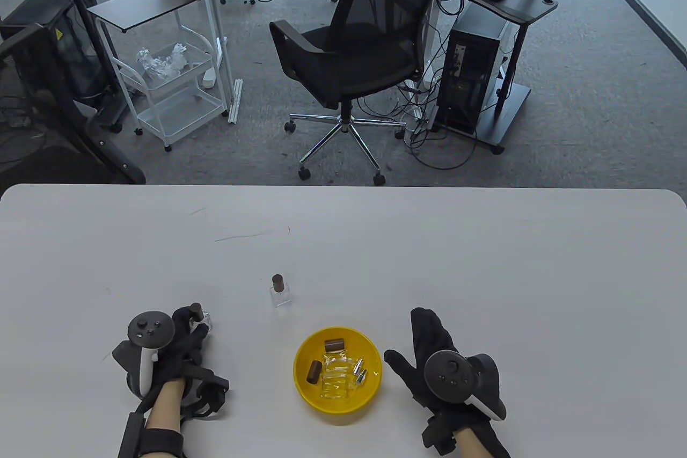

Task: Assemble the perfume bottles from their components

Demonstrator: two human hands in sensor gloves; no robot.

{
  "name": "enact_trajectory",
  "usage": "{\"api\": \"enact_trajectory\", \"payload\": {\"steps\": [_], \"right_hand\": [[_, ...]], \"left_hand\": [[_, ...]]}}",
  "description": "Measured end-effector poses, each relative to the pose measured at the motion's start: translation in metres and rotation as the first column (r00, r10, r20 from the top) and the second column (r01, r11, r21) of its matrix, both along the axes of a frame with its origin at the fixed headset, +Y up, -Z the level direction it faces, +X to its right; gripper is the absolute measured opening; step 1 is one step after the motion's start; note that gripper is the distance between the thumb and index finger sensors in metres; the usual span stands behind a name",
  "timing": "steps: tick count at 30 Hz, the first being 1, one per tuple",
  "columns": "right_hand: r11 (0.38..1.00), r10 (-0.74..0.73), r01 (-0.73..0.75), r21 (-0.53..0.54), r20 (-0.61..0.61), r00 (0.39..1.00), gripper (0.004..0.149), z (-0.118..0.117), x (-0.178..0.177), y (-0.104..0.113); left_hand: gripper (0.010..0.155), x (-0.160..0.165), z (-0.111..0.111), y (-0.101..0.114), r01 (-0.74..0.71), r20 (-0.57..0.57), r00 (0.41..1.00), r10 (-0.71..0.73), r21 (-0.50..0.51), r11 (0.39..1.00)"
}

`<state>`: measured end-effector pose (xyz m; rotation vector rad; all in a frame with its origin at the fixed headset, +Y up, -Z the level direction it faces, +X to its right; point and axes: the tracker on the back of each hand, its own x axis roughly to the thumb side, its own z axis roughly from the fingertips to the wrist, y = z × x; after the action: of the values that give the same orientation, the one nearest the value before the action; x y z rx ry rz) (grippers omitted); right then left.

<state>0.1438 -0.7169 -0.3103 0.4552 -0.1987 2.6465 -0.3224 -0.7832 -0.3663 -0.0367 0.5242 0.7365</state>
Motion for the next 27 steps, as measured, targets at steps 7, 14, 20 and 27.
{"api": "enact_trajectory", "payload": {"steps": [7,14,20,27], "right_hand": [[1.000,0.004,-0.004,0.003,-0.005,1.000,0.084,0.001,0.000,0.000],[1.000,-0.009,0.009,0.003,-0.009,1.000,0.084,0.001,0.000,0.000],[1.000,-0.019,0.019,0.001,-0.019,1.000,0.084,0.001,0.000,0.000],[1.000,-0.022,0.022,0.001,-0.029,0.999,0.084,0.002,-0.001,-0.001]], "left_hand": [[0.061,0.004,-0.001,0.000,0.045,0.007,0.999,-0.045,-0.030,0.999],[0.069,0.005,0.005,0.002,0.069,0.029,0.997,-0.068,-0.014,0.998],[0.070,0.006,0.018,0.012,0.118,0.033,0.992,-0.118,0.025,0.993],[0.071,0.011,0.035,0.037,0.124,0.067,0.989,-0.133,0.121,0.985]]}}
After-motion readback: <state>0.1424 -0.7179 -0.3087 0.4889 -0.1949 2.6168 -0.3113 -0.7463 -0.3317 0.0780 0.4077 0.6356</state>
